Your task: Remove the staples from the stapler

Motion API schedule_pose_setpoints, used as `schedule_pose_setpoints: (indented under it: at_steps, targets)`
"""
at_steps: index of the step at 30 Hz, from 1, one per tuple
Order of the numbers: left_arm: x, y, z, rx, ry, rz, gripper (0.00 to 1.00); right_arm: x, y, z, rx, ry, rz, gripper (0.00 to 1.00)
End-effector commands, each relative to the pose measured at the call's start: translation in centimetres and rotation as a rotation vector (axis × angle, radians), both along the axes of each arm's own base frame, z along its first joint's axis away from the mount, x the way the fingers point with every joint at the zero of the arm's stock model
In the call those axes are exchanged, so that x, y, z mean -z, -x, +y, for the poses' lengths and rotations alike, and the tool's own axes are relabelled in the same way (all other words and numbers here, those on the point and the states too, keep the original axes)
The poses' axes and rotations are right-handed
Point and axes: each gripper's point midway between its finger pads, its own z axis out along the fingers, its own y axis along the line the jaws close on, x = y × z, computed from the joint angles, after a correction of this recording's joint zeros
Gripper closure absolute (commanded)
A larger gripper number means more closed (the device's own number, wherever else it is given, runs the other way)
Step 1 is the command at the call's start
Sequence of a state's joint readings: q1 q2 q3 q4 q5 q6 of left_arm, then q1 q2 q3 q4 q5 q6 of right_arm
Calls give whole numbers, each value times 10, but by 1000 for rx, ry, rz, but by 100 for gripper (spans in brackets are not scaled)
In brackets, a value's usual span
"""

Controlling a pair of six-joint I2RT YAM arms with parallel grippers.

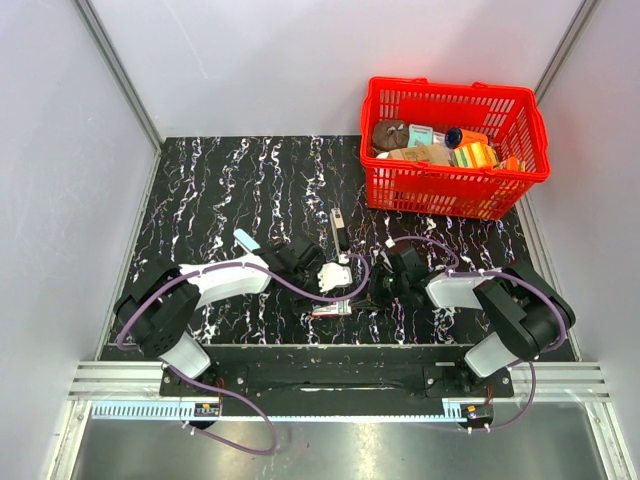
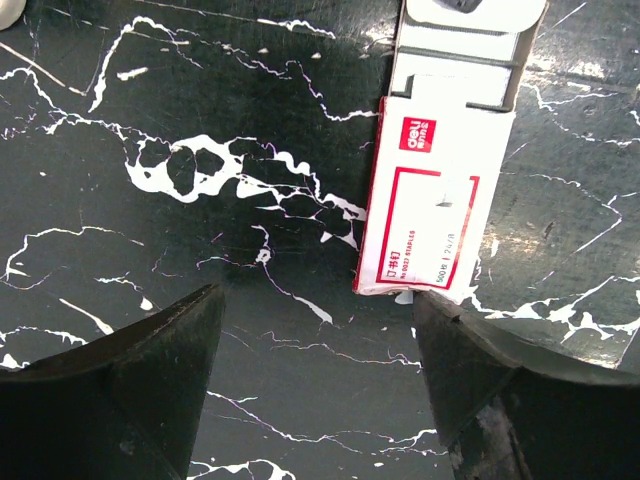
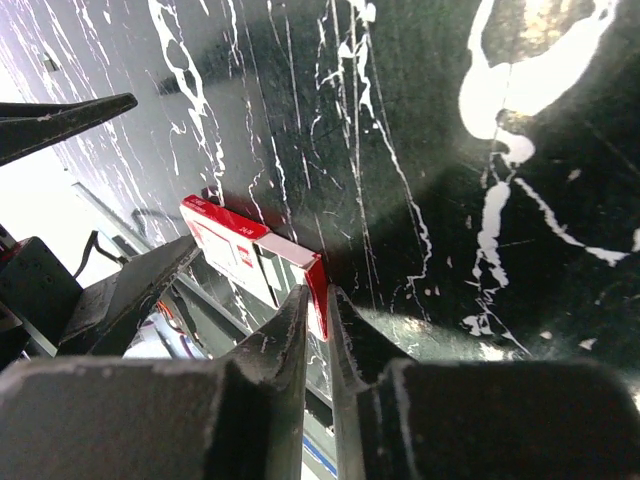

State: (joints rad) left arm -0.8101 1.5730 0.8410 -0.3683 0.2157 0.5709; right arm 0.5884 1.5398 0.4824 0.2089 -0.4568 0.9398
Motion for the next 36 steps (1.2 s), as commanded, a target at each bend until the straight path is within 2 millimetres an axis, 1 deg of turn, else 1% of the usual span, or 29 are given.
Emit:
schedule_pose_setpoints:
  at_steps: [1,10,12,17,20,27,31,36]
  targets:
    - [-11,-12,-11,-9,29,-47,20,0,-4,10,-10,7,-24,83]
    - [-12,-13,-13,-6,29,-51,20,-3,2,28,-42,-19,-25,83]
    - [-11,-11,-13,-6,27,-48,20,-6,2,31,-42,-40,-30,80]
    - [-11,-12,-13,-5,23,-50,20,-12,2,34,-44,-78,-42,70]
    - [-12,-13,-14,-5,27,-48,20,-10,3,35,-46,-78,-32,68]
    - [-14,-13,-16,-4,28,-47,20,-8,3,41,-55,-73,-28,68]
    - [-15,-13,-16,-4,29,-45,21,-4,5,39,-58,-64,-20,69]
    - [-18,-13,-20,-3,37,-39,21,-2,5,43,-69,-61,-14,69]
